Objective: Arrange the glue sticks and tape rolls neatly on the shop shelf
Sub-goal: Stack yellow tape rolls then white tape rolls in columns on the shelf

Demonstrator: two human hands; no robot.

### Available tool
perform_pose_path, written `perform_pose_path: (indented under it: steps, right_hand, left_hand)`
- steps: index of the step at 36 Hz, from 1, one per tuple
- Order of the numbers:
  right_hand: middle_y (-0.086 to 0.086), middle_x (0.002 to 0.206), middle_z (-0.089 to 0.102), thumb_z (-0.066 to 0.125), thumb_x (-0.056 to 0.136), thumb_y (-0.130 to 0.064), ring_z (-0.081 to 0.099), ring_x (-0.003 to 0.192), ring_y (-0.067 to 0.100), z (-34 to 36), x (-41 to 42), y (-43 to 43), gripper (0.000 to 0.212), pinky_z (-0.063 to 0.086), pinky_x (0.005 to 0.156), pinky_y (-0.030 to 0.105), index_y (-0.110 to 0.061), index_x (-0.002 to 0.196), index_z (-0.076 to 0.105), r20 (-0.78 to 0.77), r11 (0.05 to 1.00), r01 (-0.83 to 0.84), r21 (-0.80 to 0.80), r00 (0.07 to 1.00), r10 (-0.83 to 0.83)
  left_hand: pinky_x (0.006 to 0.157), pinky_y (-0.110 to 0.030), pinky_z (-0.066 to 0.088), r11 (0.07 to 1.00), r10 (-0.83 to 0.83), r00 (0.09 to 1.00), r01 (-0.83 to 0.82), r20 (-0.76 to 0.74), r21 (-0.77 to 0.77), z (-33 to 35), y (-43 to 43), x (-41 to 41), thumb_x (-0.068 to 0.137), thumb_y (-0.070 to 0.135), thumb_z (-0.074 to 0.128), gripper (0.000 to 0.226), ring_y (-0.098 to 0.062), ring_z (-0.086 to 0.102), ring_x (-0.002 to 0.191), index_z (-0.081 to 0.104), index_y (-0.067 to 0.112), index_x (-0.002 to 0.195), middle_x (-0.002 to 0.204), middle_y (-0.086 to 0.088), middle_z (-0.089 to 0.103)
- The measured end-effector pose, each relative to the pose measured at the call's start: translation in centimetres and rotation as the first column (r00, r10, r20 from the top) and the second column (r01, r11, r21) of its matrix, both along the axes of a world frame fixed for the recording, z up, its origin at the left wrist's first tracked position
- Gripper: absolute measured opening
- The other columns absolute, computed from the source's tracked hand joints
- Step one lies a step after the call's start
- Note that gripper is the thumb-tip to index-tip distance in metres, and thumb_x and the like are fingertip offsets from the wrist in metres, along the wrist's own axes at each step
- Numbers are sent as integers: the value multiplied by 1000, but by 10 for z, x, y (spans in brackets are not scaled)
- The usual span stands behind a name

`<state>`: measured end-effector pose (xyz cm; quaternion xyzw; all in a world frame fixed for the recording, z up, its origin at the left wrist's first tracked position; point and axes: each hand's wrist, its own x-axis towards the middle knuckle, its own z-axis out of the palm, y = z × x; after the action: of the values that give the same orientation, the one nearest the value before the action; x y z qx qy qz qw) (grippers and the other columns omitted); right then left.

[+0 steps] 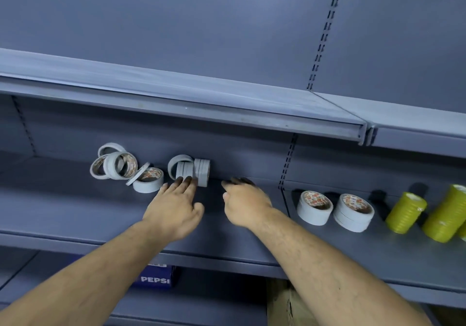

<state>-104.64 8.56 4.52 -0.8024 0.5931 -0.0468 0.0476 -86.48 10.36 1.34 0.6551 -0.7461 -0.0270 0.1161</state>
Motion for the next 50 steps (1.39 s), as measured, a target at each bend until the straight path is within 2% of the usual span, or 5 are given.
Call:
perform_pose_path:
  steps: [17,24,29,37,50]
  right_hand:
    - [-3,143,51,35,103,-28,49,129,22,-22,125,-76,36,46,101,38,-28,136,51,90,963,-269,9,960,267]
    - [-1,120,63,43,97,-21,62,100,24,-30,181,-92,31,51,72,33,-29,123,57,-4,986,-156,57,988,157]
    - [1,111,64,48,93,-19,61,95,23,-34,220,-97,30,55,75,34,-26,120,60,-38,998,-43,45,998,45]
    - [4,115,66,50,93,-18,64,101,27,-46,260,-98,24,46,74,32,-19,116,60,-29,995,95,-40,995,-96]
    - [1,123,66,63,88,-16,64,110,22,-43,314,-117,40,53,92,35,-24,127,60,404,993,103,-52,912,-73]
  left_hand:
    - [123,-39,8,962,257,962,-264,94,68,-11,-25,127,92,43,23,73,-21,10,152,13,15,159,165,-5,16]
    - [114,-36,28,969,233,966,-240,109,56,-21,-47,195,81,44,20,77,-24,33,142,36,12,148,153,-9,40]
    - [94,-34,40,984,176,979,-179,101,17,-30,-70,246,93,33,43,37,-32,51,115,53,12,121,130,-10,55]
    - [86,-35,49,995,96,995,-96,-7,10,-51,-103,282,90,42,46,42,-29,55,114,53,22,126,130,-3,57]
    - [74,-25,40,966,257,685,-199,-682,165,-46,-157,287,87,12,48,34,-22,61,94,71,26,107,104,1,69]
